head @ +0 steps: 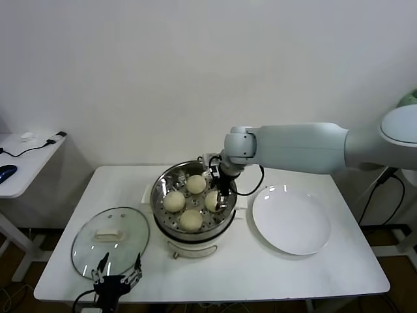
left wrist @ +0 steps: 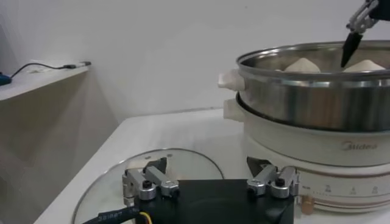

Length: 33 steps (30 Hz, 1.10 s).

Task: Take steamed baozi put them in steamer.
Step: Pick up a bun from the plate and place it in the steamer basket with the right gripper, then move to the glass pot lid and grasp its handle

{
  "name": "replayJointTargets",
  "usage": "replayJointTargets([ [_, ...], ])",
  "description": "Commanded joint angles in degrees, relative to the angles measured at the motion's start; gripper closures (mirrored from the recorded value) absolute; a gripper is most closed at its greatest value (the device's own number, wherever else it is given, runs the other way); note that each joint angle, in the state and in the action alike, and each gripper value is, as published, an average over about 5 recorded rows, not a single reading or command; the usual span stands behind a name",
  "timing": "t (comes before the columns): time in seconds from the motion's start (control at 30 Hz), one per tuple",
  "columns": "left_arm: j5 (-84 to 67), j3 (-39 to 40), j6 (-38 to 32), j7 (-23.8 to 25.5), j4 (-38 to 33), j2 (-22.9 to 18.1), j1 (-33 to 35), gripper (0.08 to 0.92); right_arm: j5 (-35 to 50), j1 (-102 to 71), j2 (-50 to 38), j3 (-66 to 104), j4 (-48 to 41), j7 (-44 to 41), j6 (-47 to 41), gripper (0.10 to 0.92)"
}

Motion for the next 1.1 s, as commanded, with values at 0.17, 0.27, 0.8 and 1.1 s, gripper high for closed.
replayJointTargets([
  [0.17,-0.1,-0.2,0.0,0.7,-0.7,0.2,0.3,0.177,9.1,4.4,-8.3,8.7,-1.6,-3.9,8.4,0.203],
  [0.27,-0.6,-0.2,-0.2,0.8,-0.7,0.2,0.2,0.177,8.9,-0.8,-12.8,18.8,-1.9,8.4,7.9,0.203],
  [0.8,-3.8,-1.5,-1.1,-0.7,-1.1,1.3,-2.2,0.177,-5.1,-55.4,-40.6,76.1,16.5,44.4,9.6,0.203],
  [1.1,-5.4,-3.4,-1.4,-0.2,-1.4,2.3,-3.9,0.177,-16.4,-103.1,-33.2,117.9,21.2,41.8,17.9,0.203],
])
